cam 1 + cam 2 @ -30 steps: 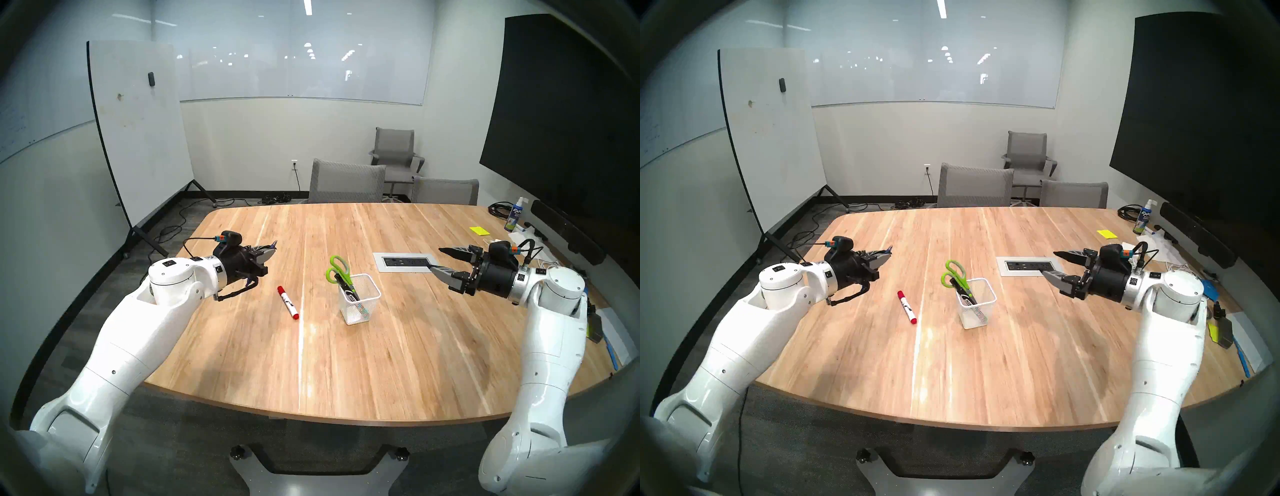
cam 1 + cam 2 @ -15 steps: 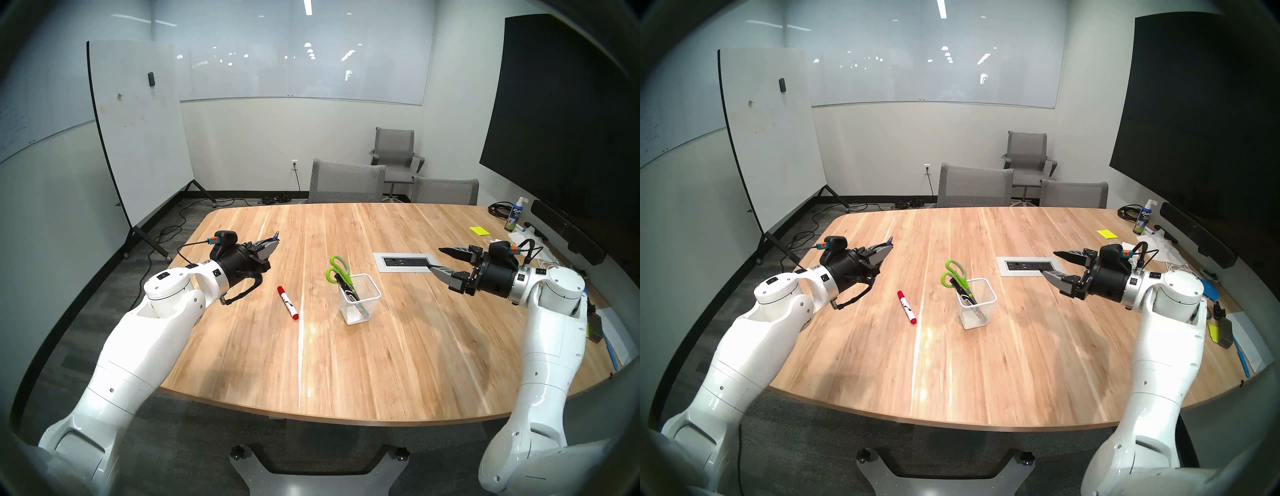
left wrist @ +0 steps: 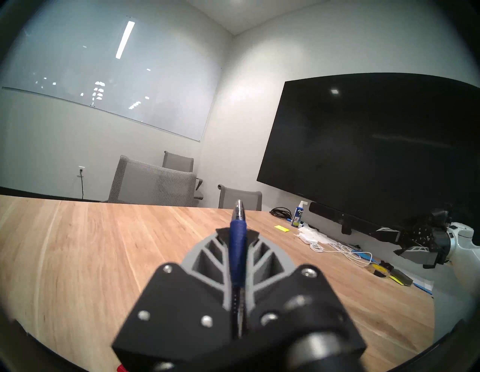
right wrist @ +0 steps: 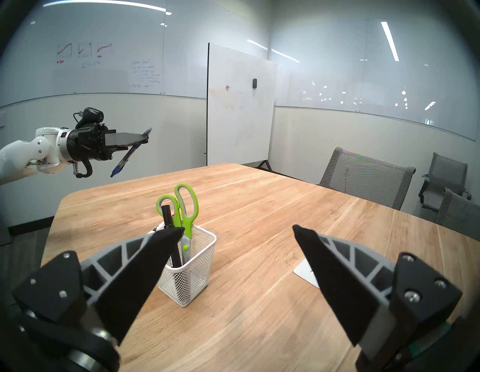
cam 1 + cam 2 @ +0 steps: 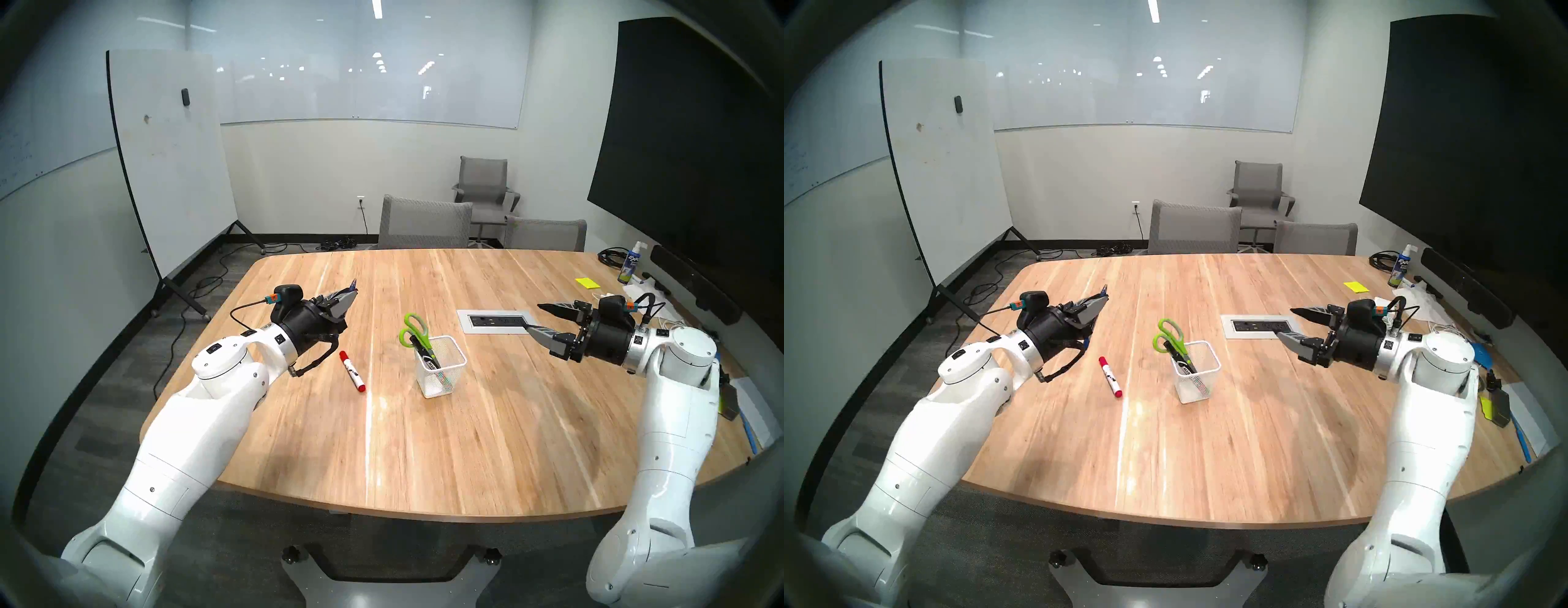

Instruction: Place the pen, the marker, and the scissors into the pen holder

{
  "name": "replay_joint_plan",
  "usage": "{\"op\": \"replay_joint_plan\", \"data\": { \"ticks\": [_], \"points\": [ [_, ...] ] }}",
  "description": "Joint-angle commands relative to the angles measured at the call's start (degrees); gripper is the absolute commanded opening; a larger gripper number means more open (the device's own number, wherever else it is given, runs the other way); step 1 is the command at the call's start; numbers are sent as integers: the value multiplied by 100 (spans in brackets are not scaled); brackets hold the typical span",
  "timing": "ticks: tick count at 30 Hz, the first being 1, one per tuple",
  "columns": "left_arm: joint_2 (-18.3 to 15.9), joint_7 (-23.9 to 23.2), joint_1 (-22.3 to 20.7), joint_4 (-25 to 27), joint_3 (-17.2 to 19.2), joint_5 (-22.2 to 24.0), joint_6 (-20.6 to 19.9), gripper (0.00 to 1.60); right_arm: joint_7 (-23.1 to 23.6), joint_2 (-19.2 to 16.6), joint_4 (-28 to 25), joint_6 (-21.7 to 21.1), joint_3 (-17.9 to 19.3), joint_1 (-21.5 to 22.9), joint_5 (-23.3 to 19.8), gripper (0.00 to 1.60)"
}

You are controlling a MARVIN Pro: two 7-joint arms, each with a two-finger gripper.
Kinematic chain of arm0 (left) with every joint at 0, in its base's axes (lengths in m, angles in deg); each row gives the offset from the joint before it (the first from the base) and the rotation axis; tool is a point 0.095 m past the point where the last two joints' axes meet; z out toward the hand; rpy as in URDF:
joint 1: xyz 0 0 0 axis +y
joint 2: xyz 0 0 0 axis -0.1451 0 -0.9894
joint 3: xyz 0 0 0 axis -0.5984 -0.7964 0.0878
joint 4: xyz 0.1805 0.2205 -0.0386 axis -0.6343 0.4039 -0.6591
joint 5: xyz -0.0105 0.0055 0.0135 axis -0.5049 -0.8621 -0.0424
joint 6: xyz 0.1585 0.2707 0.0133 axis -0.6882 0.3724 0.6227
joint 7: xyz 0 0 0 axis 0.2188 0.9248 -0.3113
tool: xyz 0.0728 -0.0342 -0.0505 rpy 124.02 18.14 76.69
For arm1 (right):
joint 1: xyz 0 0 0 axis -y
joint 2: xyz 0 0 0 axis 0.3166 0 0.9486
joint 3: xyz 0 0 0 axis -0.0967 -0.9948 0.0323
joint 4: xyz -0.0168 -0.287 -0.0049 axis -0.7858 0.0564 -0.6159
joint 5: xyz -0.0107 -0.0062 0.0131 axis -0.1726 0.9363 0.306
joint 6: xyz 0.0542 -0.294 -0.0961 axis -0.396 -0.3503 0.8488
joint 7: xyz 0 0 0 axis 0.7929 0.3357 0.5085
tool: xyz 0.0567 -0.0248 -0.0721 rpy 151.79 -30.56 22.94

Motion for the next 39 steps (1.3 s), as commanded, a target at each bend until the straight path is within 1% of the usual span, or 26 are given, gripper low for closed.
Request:
{"op": "replay_joint_plan", "data": {
  "ticks": [1,9,23,33,39],
  "points": [
    [185,-163,-78,-3,-40,65,257,0,-8,-14,-100,0,-14,82,-42,160],
    [239,-268,-44,-41,-112,83,408,0,-8,-14,-100,-1,-14,82,-42,160],
    [506,-312,-326,-425,-447,-1,572,0,-8,-14,-99,0,-14,82,-42,160],
    [602,-296,-442,-567,-506,-1,648,0,-8,-13,-99,1,-14,83,-41,160],
    [583,-255,-500,-509,-465,-25,629,0,-8,-13,-98,1,-14,83,-40,160]
  ]
}}
